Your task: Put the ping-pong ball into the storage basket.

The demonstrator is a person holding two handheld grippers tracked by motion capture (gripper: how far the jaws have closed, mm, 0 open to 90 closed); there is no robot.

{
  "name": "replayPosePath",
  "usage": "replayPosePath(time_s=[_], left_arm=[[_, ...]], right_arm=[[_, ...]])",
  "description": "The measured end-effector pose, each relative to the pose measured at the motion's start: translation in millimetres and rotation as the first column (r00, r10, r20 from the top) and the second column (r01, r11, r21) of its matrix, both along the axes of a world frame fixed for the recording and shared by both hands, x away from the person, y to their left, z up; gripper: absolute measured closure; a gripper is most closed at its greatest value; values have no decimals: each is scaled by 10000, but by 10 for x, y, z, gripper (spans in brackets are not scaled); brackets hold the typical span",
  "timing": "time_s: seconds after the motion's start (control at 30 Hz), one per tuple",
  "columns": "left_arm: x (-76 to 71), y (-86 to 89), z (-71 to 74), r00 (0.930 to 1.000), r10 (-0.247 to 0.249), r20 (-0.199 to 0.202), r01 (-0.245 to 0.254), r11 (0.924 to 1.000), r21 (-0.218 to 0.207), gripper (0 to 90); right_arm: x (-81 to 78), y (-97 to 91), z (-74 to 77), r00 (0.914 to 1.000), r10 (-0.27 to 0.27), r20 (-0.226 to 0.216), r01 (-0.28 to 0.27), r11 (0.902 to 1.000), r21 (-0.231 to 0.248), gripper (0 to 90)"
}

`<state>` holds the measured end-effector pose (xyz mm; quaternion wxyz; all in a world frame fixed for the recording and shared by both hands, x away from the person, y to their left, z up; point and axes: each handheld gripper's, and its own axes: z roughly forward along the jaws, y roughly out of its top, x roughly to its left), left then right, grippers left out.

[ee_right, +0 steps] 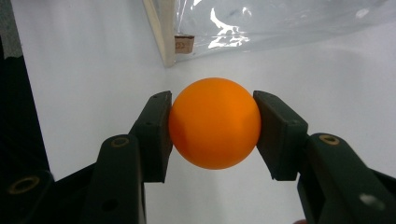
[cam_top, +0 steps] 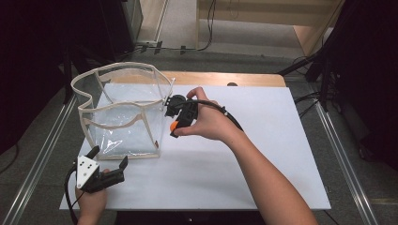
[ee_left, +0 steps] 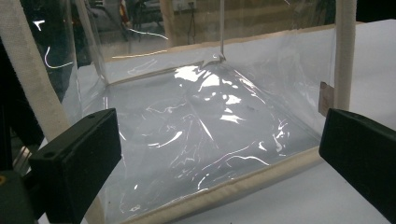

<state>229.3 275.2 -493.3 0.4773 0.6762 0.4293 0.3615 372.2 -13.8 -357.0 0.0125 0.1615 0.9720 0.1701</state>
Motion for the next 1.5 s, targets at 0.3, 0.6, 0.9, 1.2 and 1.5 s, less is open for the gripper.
replayPosePath(time_s=[0.3,0.6,0.9,1.2,1.5], left_arm=[[-1,1,0,10000,-3,4,3,10000,4,0],[0,2,0,10000,-1,4,1,10000,-1,0],[1,5,1,10000,-8,-2,8,10000,-14,0],[1,6,1,10000,-11,3,11,10000,-15,0],[1,6,1,10000,-21,5,21,10000,-12,0]], right_arm=[[61,12,101,10000,58,-19,-58,10000,80,482],[90,40,181,10000,41,-86,-41,10000,12,482],[129,67,271,10000,77,-38,-77,10000,-1,482],[167,95,366,9999,131,-5,-131,9999,-32,482],[198,100,457,9999,107,61,-107,9999,31,482]])
